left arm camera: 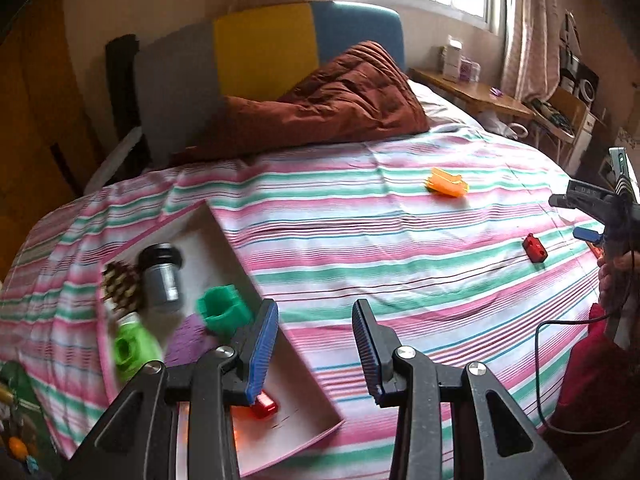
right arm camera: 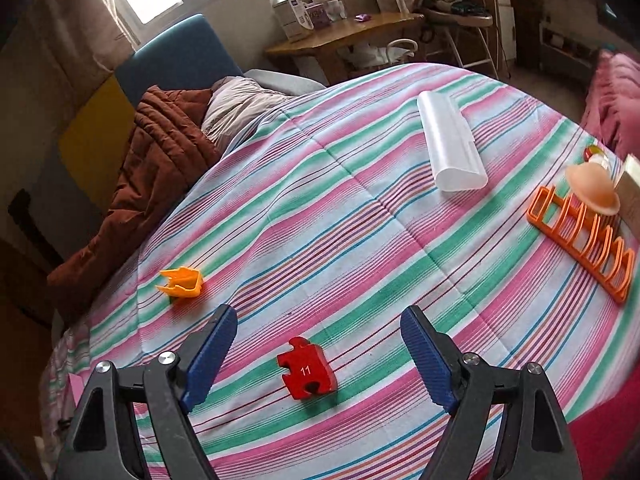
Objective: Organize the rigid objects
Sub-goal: 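Move both tools from the tray toward the orange bracket and red puzzle piece, then grasp the orange bracket piece with left tool while right tool approaches the puzzle piece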
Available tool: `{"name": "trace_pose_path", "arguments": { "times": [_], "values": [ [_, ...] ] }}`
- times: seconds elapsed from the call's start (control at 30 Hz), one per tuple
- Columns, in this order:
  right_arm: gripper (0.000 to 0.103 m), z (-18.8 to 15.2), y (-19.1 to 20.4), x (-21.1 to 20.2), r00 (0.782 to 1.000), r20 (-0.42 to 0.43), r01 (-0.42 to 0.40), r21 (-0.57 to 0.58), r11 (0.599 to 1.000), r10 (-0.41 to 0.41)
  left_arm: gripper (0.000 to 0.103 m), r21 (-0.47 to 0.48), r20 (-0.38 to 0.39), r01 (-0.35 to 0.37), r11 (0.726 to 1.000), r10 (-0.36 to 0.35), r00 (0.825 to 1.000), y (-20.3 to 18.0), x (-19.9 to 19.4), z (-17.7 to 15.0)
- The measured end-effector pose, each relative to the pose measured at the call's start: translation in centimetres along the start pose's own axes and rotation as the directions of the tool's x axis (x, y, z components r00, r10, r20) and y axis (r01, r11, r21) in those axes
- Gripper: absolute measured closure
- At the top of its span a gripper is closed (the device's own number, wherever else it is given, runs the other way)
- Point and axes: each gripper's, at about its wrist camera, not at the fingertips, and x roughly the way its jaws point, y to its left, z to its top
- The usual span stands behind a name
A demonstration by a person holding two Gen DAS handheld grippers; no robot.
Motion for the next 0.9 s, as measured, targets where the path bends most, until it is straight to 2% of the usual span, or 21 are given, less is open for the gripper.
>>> {"name": "trace_pose_path", "arguments": {
  "times": [0.23, 0.37, 0.43, 0.5, 0.57, 0.63, 0.77, 0.9],
  "values": [
    [0.018, 0.2, -0.8, -0.4, 1.000, 0.007, -0.017, 0.059, 0.998, 0.017, 0.064, 0.033, -0.045, 0.126, 0.992, -0.124, 0.991, -4.1, 3.2, 2.8],
    [0.018, 0.3, -1.4, -0.6, 0.999, 0.008, -0.036, 0.095, 0.995, 0.035, 0.046, 0.044, -0.075, 0.196, 0.980, -0.192, 0.979, -7.0, 5.7, 4.7],
    [0.017, 0.3, -1.5, -0.5, 0.999, -0.002, -0.048, 0.109, 0.993, 0.048, 0.042, 0.069, -0.090, 0.212, 0.975, -0.206, 0.974, -8.6, 7.2, 5.7],
    [0.017, 0.3, -1.4, -0.3, 0.998, -0.017, -0.061, 0.110, 0.992, 0.064, 0.035, 0.050, -0.129, 0.273, 0.961, -0.265, 0.956, -9.8, 9.2, 7.0],
    [0.017, 0.2, -1.1, -0.1, 0.996, -0.031, -0.078, 0.108, 0.991, 0.082, 0.026, 0.057, -0.147, 0.272, 0.961, -0.261, 0.954, -10.9, 10.9, 8.1],
    [0.017, 0.2, -0.8, 0.0, 0.994, -0.040, -0.093, 0.101, 0.991, 0.098, 0.023, 0.098, -0.160, 0.282, 0.954, -0.265, 0.951, -12.5, 12.7, 9.5],
    [0.016, 0.2, -0.7, 0.0, 0.991, -0.045, -0.118, 0.108, 0.987, 0.123, 0.020, 0.107, -0.159, 0.304, 0.947, -0.285, 0.945, -14.5, 15.4, 11.7],
    [0.016, 0.1, -0.6, 0.5, 0.989, -0.065, -0.129, 0.113, 0.985, 0.136, 0.018, 0.140, -0.149, 0.290, 0.947, -0.270, 0.951, -16.5, 18.4, 13.6]
  ]
}}
